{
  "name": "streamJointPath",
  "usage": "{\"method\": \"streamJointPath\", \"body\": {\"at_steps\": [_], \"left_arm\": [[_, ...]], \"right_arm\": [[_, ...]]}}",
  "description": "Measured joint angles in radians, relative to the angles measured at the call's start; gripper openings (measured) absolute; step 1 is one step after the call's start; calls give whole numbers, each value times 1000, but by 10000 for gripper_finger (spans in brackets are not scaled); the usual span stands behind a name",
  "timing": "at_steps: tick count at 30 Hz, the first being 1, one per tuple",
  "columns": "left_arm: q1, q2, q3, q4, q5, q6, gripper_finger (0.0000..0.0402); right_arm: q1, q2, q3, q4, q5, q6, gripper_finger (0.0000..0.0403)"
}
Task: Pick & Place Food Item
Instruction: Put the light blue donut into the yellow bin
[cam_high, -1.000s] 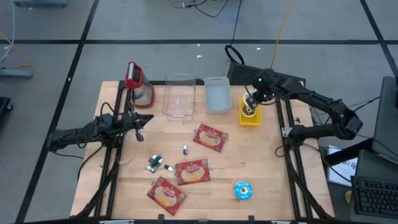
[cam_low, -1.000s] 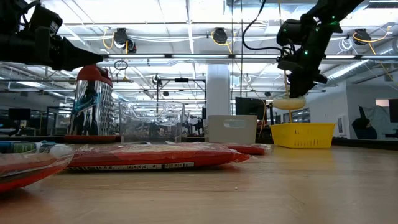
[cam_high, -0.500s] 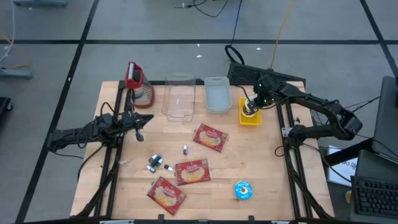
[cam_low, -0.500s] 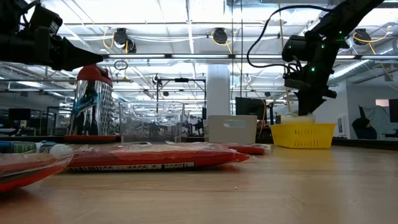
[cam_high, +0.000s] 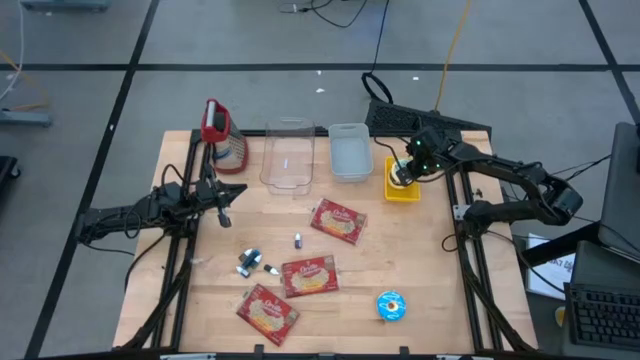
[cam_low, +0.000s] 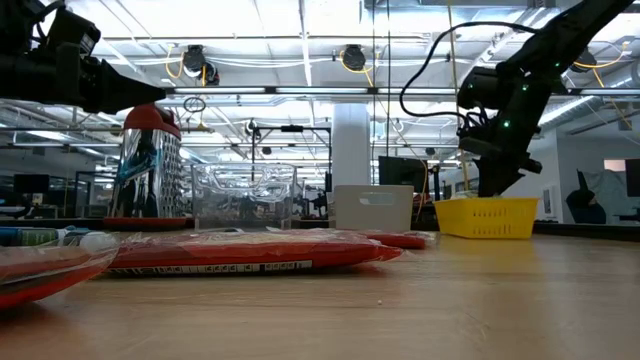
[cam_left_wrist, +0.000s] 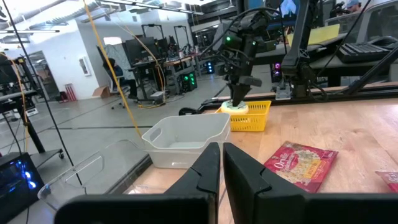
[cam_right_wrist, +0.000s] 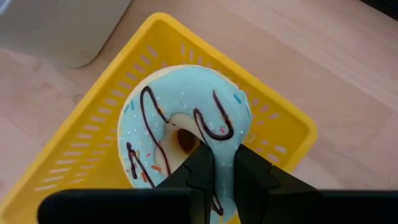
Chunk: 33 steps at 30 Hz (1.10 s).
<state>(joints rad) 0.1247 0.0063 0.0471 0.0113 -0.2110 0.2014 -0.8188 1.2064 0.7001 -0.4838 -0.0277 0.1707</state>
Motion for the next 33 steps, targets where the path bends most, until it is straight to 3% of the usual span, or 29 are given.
{"method": "streamJointPath", "body": {"at_steps": [14, 21, 33], "left_arm": [[0, 0, 0, 0, 0, 0, 24], [0, 0, 0, 0, 0, 0, 24], [0, 0, 0, 0, 0, 0, 24]], "right_arm": [[0, 0, 0, 28, -15, 29, 34], [0, 0, 0, 64, -92, 42, 34], [0, 0, -1, 46, -75, 26, 34]]}}
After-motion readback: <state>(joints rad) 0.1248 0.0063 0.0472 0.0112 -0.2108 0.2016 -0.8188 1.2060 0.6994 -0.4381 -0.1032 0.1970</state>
